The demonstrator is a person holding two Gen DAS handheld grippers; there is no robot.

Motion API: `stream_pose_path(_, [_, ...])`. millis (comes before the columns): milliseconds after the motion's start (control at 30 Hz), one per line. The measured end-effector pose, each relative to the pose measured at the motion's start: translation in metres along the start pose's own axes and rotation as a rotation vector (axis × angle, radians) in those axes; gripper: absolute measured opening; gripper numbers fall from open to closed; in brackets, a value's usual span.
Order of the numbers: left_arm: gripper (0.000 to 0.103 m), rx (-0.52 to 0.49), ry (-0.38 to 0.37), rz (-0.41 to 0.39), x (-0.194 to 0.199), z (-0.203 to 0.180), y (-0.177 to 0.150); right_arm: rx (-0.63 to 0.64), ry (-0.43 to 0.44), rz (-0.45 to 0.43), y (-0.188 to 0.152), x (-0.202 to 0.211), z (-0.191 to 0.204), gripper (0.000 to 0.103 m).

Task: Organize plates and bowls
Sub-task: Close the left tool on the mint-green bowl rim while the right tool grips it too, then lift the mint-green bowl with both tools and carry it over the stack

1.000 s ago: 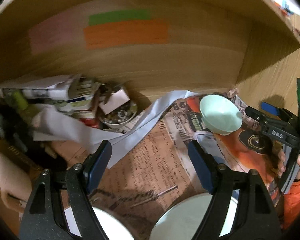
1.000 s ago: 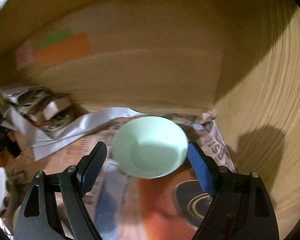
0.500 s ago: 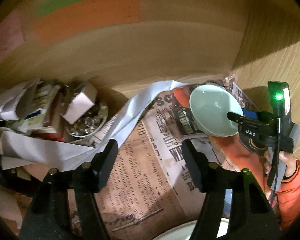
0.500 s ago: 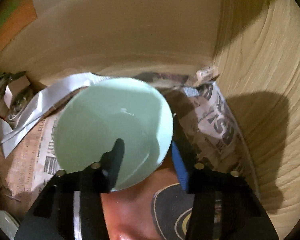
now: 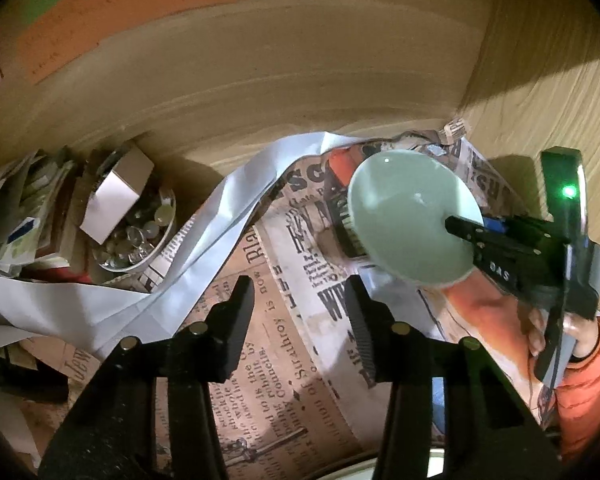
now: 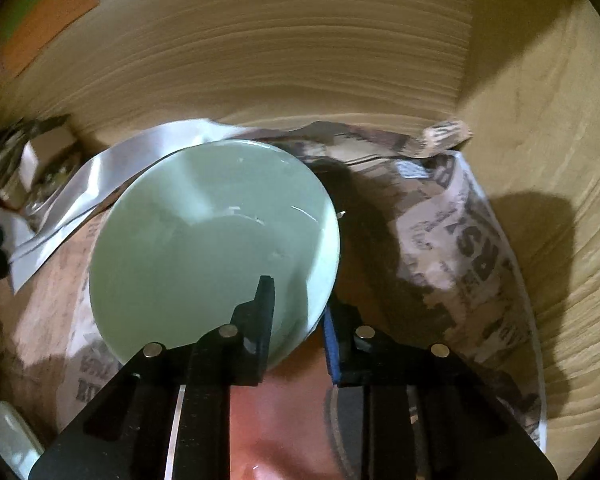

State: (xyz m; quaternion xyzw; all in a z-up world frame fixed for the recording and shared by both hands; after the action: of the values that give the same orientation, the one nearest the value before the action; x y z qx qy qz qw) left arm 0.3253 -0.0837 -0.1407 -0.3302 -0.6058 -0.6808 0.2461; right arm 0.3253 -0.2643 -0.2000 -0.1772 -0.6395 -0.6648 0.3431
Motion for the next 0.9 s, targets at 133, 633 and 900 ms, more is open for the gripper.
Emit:
stream_pose_path(133, [0.047,0.003,0.0,0.021,-0.008,-0.001,-0.002,0.054,0.055,0.018,-0.013,0.014,0.021,0.019])
stream_pose_path(633, [0.04,0.023,-0.031,0.16,-0.048,0.001,-0.023,0.062,0.159,0.027,-0.025,0.024,0.042,0.019])
stream_pose_path(900, [0.011,0.005,-0.063,0.195,-0.057,-0.007,-0.028,0.046,0.164,0.014,-0.025,0.025,0.043,0.019])
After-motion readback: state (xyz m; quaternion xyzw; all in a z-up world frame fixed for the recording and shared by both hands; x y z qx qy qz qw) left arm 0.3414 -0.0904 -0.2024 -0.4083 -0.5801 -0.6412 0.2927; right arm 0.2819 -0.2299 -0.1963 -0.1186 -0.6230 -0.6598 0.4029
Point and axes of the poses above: each gripper's, at about its wrist camera, not at the fingertips, and x roughly against the way its jaws point, z to its left, y to its top, the point moved 4 cm from there along -x, roughly the way its jaws point, and after that the axes turned 8 degrees about -z, right-handed, at the moved point
